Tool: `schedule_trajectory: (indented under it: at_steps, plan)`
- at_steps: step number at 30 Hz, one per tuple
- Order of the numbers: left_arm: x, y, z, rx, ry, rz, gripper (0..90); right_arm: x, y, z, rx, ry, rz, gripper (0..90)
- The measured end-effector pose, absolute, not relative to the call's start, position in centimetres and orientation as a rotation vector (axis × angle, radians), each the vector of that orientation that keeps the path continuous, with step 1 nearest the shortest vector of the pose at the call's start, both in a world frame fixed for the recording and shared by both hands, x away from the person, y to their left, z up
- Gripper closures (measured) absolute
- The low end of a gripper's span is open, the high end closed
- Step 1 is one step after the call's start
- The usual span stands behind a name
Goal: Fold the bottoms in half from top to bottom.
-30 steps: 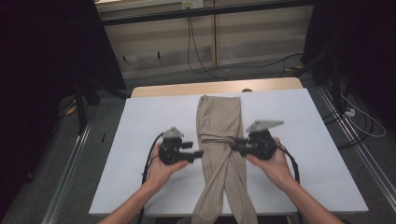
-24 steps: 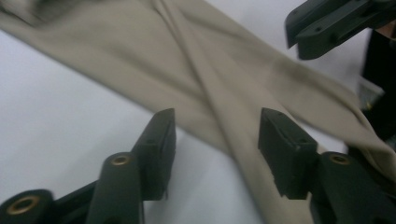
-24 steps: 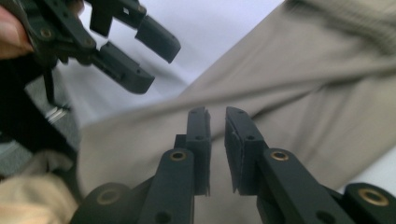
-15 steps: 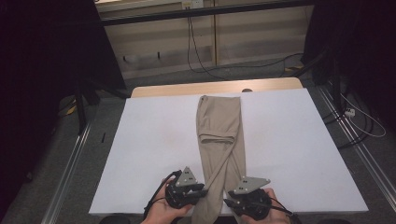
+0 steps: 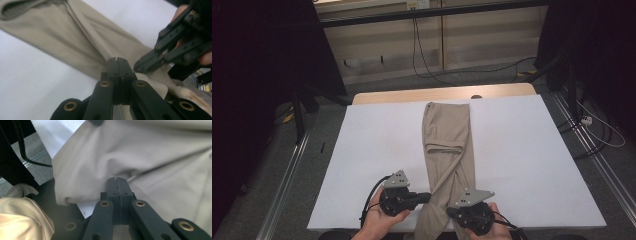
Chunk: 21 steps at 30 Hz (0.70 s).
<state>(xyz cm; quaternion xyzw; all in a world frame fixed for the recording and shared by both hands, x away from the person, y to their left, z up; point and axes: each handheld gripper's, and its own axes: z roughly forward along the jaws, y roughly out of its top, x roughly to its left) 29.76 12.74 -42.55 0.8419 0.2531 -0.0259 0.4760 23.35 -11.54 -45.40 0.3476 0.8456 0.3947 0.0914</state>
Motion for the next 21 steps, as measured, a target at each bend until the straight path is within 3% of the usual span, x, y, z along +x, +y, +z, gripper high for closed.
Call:
schedule_trajectory:
  at_steps: [11,13,17,21]
  plan:
    - [29.6,12.9,-41.6,2.013,0.604,-0.080,90.0,24.5,-8.1,-45.2,0.996,2.571,1.262,89.8]
    - [29.4,12.7,-41.6,2.016,0.594,-0.096,90.0,24.5,-8.9,-45.0,1.011,2.593,1.293,80.6]
    - [29.2,12.1,-41.6,2.024,0.577,-0.104,90.0,23.9,-11.1,-44.7,1.057,2.545,1.282,74.6]
    - [28.6,10.3,-42.0,2.063,0.537,-0.134,90.0,23.6,-13.0,-44.3,1.098,2.484,1.260,74.1]
